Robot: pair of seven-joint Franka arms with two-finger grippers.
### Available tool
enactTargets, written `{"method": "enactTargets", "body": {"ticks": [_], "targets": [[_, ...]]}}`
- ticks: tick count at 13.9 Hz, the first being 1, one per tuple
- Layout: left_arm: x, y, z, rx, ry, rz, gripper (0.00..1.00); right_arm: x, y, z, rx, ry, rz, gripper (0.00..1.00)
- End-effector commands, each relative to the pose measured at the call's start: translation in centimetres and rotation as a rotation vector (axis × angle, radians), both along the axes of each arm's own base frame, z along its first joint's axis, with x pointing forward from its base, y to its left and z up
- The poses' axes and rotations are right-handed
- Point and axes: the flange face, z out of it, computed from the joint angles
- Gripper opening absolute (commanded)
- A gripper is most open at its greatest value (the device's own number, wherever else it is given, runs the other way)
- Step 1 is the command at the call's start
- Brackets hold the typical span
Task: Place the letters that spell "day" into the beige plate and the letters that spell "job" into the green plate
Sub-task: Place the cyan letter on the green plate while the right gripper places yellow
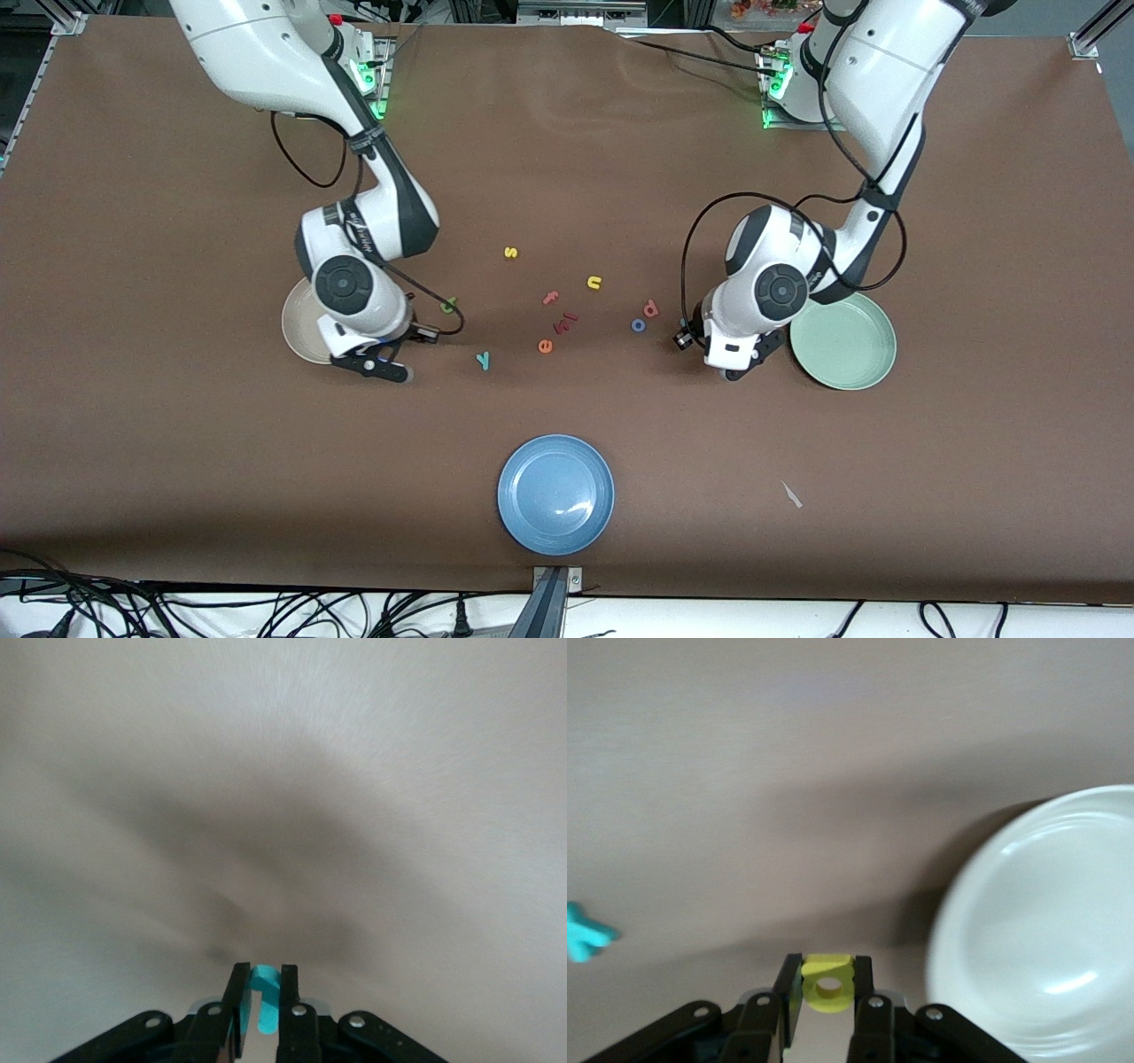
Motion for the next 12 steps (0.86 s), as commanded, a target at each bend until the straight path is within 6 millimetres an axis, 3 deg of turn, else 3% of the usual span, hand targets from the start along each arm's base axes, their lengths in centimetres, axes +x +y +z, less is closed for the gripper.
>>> {"method": "enactTargets", "body": {"ticks": [1,4,5,6,7,10,11,12], "targets": [[0.4,3.9,7.0,0.014,-0.006,-0.076,0.0,-2.3,-3.9,0.2,-0.03,0.044,0.014,0.06],[1.3,9.9,9.4,0.005,0.022,-0.133,0.0,-3.8,-8.5,-2.8,-0.043,0.063,0.053,0.08],[1.6,12.6,9.3,0.005,0.032,-0.148,0.0,-4.5,-9.2,-3.9,-0.041,0.053,0.056,0.21],[2.0,15.2,9.1,0.027,0.035,-0.181,0.0,-4.6,-9.3,-4.2,-0.037,0.041,0.059,0.68],[2.2,17.5,8.5,0.041,0.041,-0.209,0.0,-4.5,-9.4,-4.0,-0.036,0.043,0.055,1.0],[2.7,23.1,6.7,0.04,0.051,-0.272,0.0,-3.1,-8.8,-0.8,-0.028,0.042,0.043,1.0],[2.8,24.0,5.7,0.03,0.059,-0.281,0.0,-2.3,-8.1,0.5,-0.023,0.049,0.039,1.0],[2.9,25.0,4.7,0.027,0.068,-0.293,0.0,-1.9,-6.1,1.9,-0.009,0.064,0.042,1.0]]}}
